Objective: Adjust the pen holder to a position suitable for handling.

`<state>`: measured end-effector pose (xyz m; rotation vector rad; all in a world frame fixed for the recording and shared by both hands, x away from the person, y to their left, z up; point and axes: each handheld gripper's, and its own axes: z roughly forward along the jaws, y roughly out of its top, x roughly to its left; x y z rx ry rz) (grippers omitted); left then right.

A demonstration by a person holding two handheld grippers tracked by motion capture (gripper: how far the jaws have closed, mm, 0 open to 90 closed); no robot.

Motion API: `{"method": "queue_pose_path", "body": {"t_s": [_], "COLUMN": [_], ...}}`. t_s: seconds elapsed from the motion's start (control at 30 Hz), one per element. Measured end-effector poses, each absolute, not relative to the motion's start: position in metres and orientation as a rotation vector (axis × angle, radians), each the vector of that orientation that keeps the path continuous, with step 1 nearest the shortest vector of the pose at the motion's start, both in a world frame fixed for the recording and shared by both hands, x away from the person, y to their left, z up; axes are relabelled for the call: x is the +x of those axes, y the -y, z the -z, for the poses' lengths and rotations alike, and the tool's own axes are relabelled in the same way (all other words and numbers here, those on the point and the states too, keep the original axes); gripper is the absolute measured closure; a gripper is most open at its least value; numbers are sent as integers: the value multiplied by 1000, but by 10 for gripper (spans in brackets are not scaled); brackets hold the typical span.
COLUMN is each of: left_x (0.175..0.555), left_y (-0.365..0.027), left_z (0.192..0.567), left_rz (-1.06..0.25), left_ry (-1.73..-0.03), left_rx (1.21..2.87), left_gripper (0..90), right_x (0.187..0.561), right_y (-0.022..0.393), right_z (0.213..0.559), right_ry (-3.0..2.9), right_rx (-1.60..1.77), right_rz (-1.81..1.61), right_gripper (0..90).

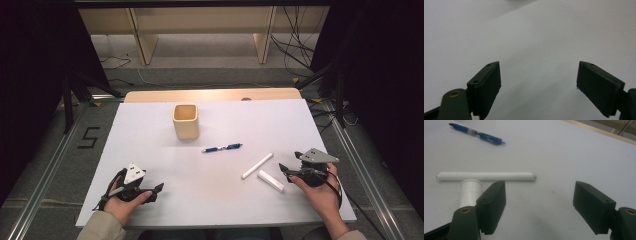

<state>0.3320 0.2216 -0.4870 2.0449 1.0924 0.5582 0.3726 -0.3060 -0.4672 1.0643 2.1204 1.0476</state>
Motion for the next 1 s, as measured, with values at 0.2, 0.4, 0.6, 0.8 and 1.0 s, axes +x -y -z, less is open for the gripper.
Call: {"method": "queue_pose_path", "body": {"t_s": [0.2,0.4,0.6,0.8,1.0], "left_x": [332,332,332,332,332], "left_y": [-223,-223,-223,-223,-222], "left_z": [487,487,487,487,487], "left_rz": [-556,-557,-559,-566,-567], "left_ry": [-1095,-1097,-1097,-1099,-1094], "left_rx": [2038,2033,2035,2037,2042], "left_gripper": [194,195,197,199,200], "right_x": [373,374,373,373,372], "right_y": [305,304,305,305,305], "right_z": [467,466,466,466,466], "right_ry": [-2113,-2104,-2099,-2104,-2103], "right_rx": [1064,1063,1067,1064,1064], "right_rz": [-1052,-1051,-1051,-1051,-1053], "right_gripper": [270,270,270,268,267]}}
